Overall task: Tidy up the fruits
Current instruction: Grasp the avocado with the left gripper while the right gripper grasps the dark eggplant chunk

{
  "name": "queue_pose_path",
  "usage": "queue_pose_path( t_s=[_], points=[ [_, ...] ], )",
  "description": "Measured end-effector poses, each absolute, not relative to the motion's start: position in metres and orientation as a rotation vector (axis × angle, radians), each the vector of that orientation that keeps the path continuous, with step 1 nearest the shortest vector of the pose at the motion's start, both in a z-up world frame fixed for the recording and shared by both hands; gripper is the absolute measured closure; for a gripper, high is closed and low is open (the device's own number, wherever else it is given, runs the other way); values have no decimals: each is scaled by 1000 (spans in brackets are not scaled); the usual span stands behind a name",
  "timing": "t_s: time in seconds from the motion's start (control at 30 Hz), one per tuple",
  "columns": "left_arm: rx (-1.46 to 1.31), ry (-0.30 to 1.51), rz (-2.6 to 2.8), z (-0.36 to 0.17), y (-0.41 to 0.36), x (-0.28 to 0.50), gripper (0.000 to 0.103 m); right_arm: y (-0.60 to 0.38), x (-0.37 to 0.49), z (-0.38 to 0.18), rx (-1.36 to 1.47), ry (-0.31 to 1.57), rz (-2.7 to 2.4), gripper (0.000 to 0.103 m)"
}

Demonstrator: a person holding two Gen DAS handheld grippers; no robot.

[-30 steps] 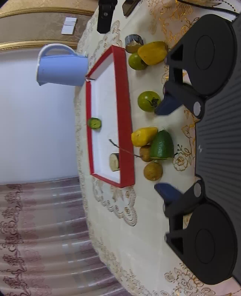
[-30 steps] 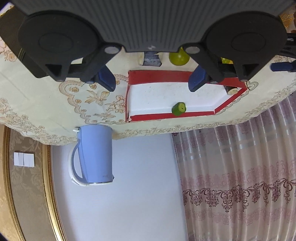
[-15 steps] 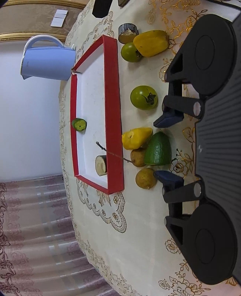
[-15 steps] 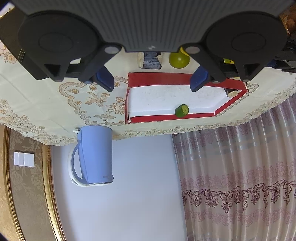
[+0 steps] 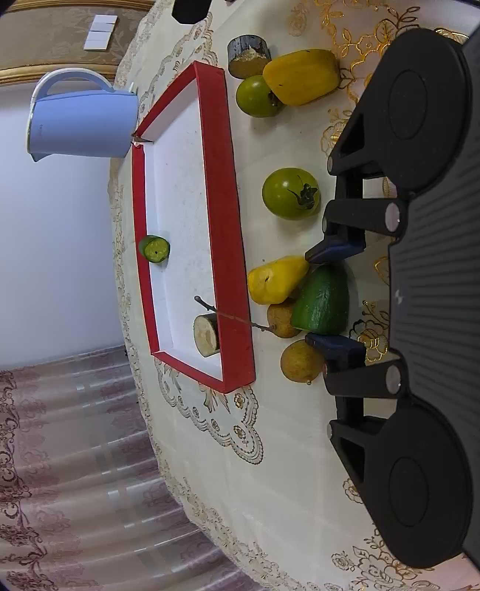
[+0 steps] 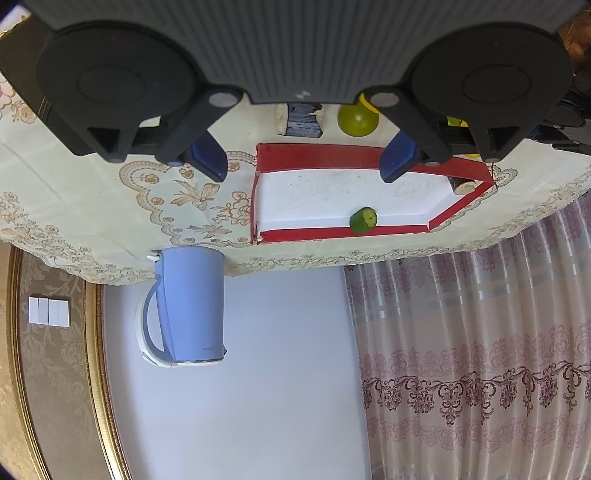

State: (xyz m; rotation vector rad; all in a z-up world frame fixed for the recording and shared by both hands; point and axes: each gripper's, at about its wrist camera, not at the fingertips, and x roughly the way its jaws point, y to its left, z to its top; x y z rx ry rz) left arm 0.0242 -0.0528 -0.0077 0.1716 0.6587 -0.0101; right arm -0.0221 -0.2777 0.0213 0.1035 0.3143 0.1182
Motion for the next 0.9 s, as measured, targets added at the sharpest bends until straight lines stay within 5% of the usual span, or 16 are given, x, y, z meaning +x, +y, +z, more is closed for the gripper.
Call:
queue_pose_path(
  t_s=[0.9],
  points=[
    [168,514,-11,8,-36,-12,65,-288,-19,17,128,355,128,15]
  ],
)
